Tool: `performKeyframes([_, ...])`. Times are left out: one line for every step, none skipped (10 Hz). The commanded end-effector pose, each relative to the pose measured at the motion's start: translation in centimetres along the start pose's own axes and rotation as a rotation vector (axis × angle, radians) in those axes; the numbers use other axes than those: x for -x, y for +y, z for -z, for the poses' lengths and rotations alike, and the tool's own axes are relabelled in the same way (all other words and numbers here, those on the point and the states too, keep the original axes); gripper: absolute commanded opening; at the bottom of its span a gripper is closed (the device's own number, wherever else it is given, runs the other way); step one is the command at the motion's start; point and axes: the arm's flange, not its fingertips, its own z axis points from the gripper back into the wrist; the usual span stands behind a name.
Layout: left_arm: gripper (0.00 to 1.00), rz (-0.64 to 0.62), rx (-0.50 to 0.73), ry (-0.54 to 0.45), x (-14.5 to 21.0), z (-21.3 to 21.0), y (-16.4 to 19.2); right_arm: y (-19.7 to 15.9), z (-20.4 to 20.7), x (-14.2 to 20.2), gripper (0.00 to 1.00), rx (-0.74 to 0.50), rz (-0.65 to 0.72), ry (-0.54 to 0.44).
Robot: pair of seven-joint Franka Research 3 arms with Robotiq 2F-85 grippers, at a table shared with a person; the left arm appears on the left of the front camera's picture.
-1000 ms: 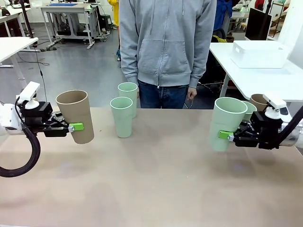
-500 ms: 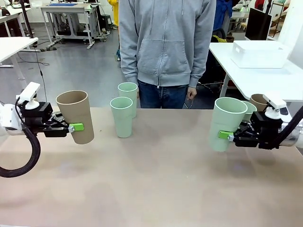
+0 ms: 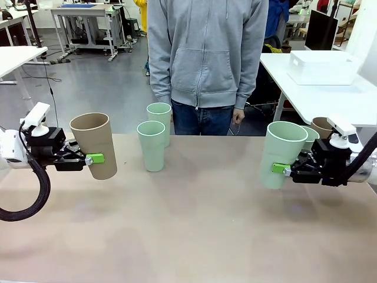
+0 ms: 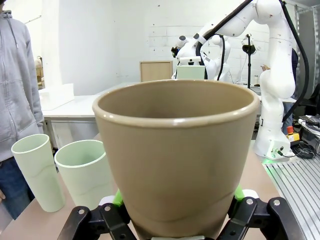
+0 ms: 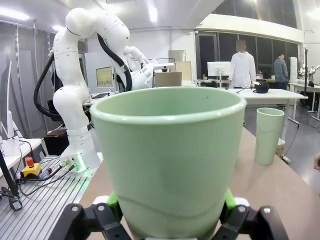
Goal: Stack the cups and store them in the basket.
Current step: Place the stack of Reusable plastic cups into the Pantry Basket.
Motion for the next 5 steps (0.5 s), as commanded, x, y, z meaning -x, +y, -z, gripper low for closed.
performKeyframes([0.85, 0.010, 0.001, -0.001, -0.31, 0.03, -0.04, -0.03, 0.01, -0.18, 0.85, 0.003, -0.012, 0.002])
performKeyframes([0.85, 0.010, 0.001, -0.001, -0.31, 0.03, -0.04, -0.03, 0.01, -0.18, 0.85, 0.003, -0.012, 0.002])
performKeyframes([0.85, 0.010, 0.001, -0.001, -0.31, 0.03, -0.04, -0.03, 0.01, -0.18, 0.85, 0.003, -0.012, 0.002])
performKeyframes([0.85, 0.010, 0.001, -0.001, -0.31, 0.03, -0.04, -0.03, 0.01, -0.18, 0.85, 0.003, -0.012, 0.002])
performKeyframes([0.85, 0.010, 0.001, -0.001, -0.31, 0.03, -0.04, -0.03, 0.01, -0.18, 0.85, 0.003, -0.012, 0.002])
